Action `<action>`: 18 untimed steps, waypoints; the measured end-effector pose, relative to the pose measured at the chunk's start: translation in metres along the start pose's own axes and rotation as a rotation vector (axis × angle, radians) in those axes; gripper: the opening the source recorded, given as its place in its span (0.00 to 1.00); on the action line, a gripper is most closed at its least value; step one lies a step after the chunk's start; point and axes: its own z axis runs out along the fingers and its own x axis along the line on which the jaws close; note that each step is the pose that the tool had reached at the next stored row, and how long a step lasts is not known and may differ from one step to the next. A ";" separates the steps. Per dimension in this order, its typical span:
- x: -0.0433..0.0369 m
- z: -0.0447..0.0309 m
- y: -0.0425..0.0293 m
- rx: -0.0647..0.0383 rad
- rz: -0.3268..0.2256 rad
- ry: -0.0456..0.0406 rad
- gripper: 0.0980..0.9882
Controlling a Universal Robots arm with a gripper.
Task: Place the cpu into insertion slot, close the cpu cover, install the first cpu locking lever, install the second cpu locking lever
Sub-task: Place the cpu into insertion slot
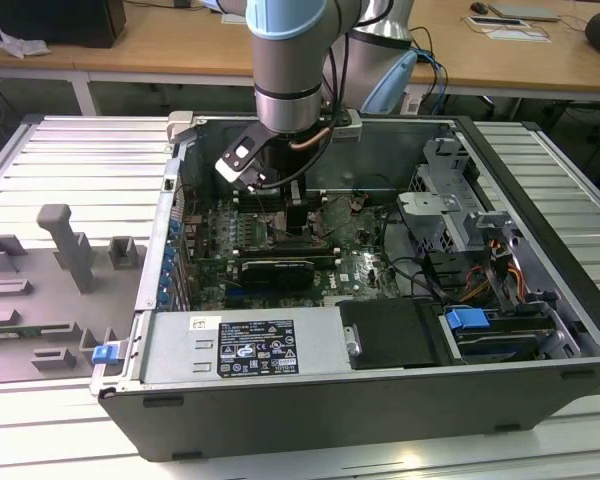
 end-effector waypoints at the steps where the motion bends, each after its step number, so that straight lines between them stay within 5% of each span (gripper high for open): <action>1: 0.0000 0.0000 0.0000 0.000 0.000 0.0000 0.49; 18: 0.0024 0.0051 0.0009 0.000 0.030 -0.0024 0.49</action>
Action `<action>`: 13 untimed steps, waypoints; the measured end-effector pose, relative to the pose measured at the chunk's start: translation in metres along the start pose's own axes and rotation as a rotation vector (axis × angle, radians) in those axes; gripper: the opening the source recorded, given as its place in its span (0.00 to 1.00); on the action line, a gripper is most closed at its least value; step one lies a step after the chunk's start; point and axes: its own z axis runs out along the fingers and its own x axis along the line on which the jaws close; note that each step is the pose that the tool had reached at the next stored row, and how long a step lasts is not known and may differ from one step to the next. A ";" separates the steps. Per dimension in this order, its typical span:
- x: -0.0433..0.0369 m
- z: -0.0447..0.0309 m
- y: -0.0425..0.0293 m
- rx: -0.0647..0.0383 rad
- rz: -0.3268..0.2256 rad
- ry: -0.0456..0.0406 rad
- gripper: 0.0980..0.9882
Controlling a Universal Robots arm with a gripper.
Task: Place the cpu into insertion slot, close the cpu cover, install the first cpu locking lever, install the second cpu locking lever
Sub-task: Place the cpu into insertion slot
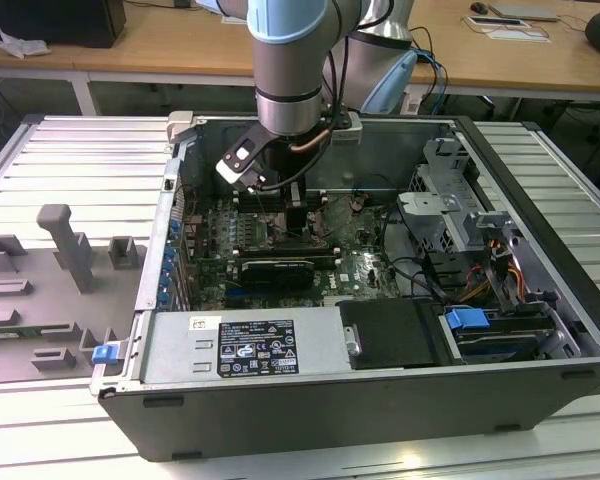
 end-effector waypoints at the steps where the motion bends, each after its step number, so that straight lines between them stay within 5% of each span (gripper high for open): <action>1: 0.0003 0.0006 0.0000 0.000 0.005 -0.0004 0.49; 13: 0.0026 0.0104 0.0011 0.002 0.030 -0.0026 0.49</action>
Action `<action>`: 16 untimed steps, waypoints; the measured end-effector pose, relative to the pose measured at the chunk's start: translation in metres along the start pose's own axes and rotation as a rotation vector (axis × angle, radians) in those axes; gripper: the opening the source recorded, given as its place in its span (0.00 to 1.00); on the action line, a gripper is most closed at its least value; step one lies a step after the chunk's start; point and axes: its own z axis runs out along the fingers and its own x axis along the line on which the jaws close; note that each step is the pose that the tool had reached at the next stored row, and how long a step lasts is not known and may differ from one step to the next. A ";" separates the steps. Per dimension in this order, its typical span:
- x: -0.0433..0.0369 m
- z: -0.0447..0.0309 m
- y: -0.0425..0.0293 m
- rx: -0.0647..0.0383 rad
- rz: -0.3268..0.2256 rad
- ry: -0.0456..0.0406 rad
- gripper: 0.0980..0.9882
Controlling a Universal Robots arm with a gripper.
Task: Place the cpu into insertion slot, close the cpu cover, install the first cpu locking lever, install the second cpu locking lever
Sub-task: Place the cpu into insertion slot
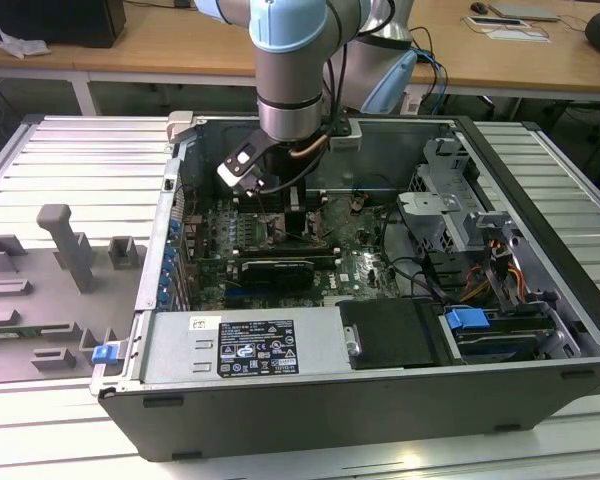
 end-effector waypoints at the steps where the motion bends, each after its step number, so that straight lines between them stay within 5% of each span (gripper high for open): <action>1: 0.0003 0.0005 0.0000 0.000 0.000 0.0000 0.49; 13: 0.0027 0.0045 0.0003 0.001 0.000 -0.0001 0.51; 16: 0.0027 0.0045 0.0008 0.002 0.000 -0.0002 0.58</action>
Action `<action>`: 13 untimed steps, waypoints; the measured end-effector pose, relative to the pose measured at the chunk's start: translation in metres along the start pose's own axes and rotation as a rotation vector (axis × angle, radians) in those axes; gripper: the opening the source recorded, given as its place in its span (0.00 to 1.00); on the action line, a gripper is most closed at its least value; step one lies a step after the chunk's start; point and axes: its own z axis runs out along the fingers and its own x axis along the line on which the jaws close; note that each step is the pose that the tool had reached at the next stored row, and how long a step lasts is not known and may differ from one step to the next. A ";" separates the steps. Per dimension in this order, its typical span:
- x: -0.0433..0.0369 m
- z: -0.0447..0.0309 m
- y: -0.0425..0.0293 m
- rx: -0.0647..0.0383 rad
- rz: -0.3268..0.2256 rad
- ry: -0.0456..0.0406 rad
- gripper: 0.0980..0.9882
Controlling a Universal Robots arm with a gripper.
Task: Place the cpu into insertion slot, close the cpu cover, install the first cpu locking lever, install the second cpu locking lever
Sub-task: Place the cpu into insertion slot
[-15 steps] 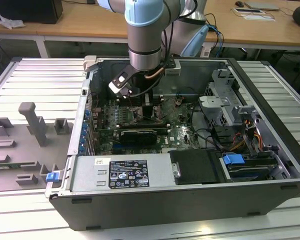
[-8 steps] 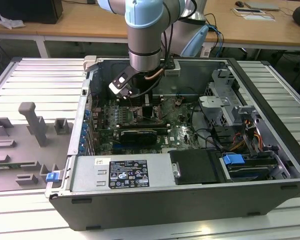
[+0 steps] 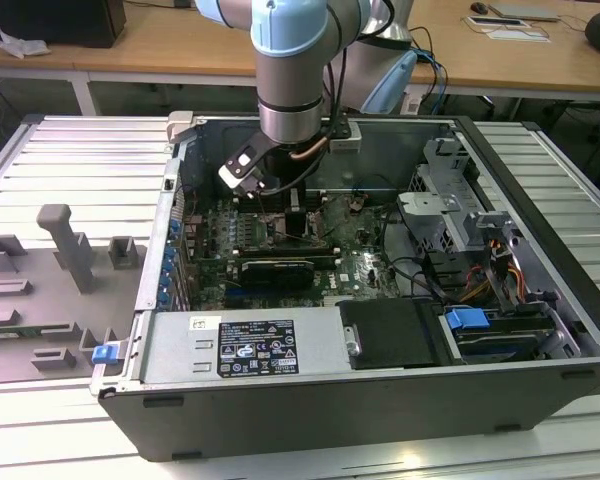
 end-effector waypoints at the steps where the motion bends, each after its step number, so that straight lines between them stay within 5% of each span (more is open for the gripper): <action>1: 0.0000 0.0000 0.0000 0.000 0.000 0.0000 0.58; 9: 0.0002 -0.0140 0.0011 0.000 0.000 -0.0001 0.58; 13: 0.0003 -0.0188 0.0015 0.000 0.000 -0.0006 0.21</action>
